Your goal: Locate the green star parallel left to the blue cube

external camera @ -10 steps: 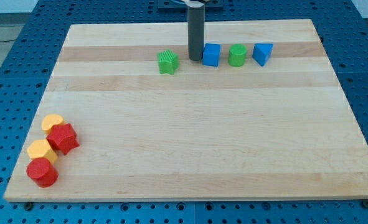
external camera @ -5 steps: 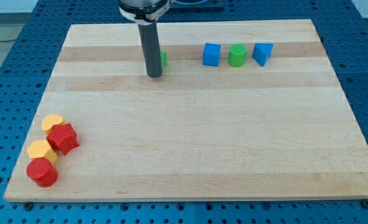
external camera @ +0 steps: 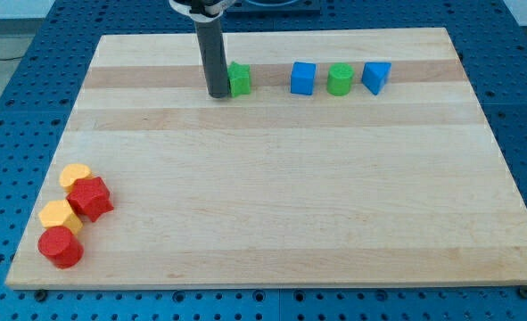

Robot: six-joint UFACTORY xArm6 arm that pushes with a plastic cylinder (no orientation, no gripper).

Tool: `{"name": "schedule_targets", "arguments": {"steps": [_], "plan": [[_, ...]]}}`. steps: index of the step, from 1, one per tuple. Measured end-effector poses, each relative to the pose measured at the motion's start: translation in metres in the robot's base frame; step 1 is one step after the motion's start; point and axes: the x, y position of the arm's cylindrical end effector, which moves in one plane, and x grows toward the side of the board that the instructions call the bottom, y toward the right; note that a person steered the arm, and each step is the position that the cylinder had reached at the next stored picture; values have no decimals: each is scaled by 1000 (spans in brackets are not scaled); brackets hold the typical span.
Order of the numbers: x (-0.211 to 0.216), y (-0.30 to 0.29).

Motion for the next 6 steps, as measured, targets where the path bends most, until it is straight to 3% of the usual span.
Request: {"name": "schedule_targets", "arguments": {"steps": [2,5,6], "plan": [[-30,-20],[-27,17],[-24,5]]}}
